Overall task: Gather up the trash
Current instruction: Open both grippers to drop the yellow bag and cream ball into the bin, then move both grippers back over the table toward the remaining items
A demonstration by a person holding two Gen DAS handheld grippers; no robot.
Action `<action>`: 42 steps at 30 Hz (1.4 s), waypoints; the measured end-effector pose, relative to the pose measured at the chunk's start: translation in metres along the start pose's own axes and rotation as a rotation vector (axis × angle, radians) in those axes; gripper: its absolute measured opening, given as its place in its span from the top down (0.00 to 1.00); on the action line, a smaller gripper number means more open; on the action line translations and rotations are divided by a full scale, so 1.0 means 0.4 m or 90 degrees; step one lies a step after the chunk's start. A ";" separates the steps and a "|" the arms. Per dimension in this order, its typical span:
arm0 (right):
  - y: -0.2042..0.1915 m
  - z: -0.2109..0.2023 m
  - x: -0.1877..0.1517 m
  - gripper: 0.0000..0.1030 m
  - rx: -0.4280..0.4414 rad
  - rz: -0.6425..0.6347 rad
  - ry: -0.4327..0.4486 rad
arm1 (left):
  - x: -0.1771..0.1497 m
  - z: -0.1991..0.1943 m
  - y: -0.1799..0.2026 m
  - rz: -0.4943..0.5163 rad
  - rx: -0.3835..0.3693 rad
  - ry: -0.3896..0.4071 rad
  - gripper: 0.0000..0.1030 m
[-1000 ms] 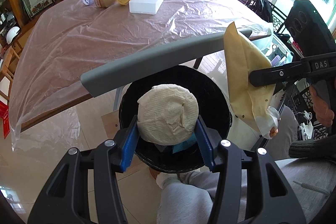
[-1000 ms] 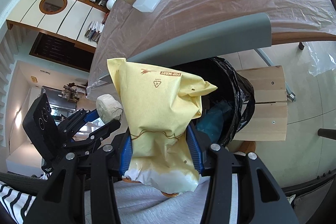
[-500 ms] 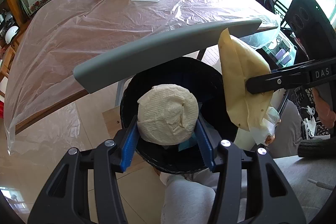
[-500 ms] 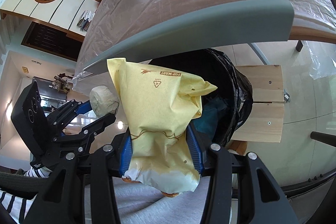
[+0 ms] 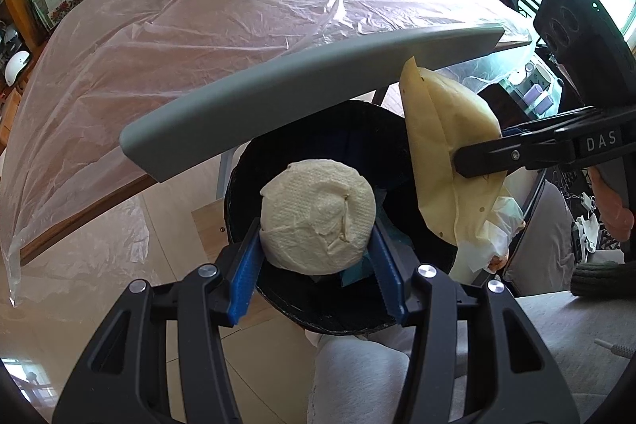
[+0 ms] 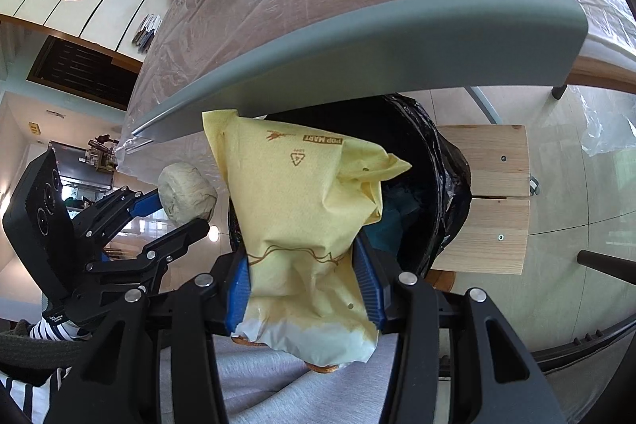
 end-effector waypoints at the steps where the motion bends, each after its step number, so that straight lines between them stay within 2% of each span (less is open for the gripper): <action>1: 0.000 0.001 0.001 0.56 -0.001 0.001 0.000 | 0.001 0.001 0.000 0.000 0.000 0.000 0.49; 7: -0.001 0.005 0.001 0.52 -0.005 0.004 -0.001 | 0.007 0.000 0.001 0.004 -0.006 0.005 0.48; 8: 0.000 0.005 0.001 0.52 -0.009 0.004 -0.001 | 0.009 -0.001 -0.001 0.001 -0.011 0.005 0.45; 11: 0.009 0.003 0.003 0.46 -0.013 0.013 0.004 | 0.015 -0.006 -0.004 -0.004 -0.019 0.008 0.37; 14: 0.023 -0.003 0.005 0.32 -0.016 0.030 0.015 | 0.020 -0.011 -0.007 -0.004 -0.018 0.011 0.34; 22: 0.015 -0.023 0.010 0.30 -0.018 0.025 0.028 | 0.028 -0.017 -0.021 -0.009 -0.018 0.016 0.33; 26: -0.032 -0.056 0.014 0.29 -0.058 -0.034 0.041 | 0.035 -0.037 -0.033 -0.016 -0.019 0.024 0.33; 29: -0.084 -0.097 0.018 0.24 -0.094 -0.107 0.062 | 0.040 -0.068 -0.033 -0.020 -0.024 0.038 0.32; 33: -0.146 -0.152 0.038 0.15 -0.138 -0.178 0.108 | 0.062 -0.132 -0.044 -0.024 -0.022 0.078 0.20; 36: -0.179 -0.181 0.071 0.05 -0.170 -0.218 0.156 | 0.096 -0.176 -0.074 -0.046 -0.016 0.117 0.13; 38: -0.191 -0.189 0.102 0.04 -0.197 -0.244 0.184 | 0.131 -0.190 -0.101 -0.073 -0.016 0.138 0.11; 42: -0.204 -0.174 0.184 0.04 -0.246 -0.297 0.197 | 0.204 -0.188 -0.149 -0.113 0.007 0.162 0.11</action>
Point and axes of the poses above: each gripper's, at about its wrist camera, not at the fingertips, and z roughly the way its jaws point, y to its right, x to its top, the point moved 1 cm from there along z, roughly the way its jaws point, and after that the axes turned 8 degrees about -z, right-handed, at the moved point
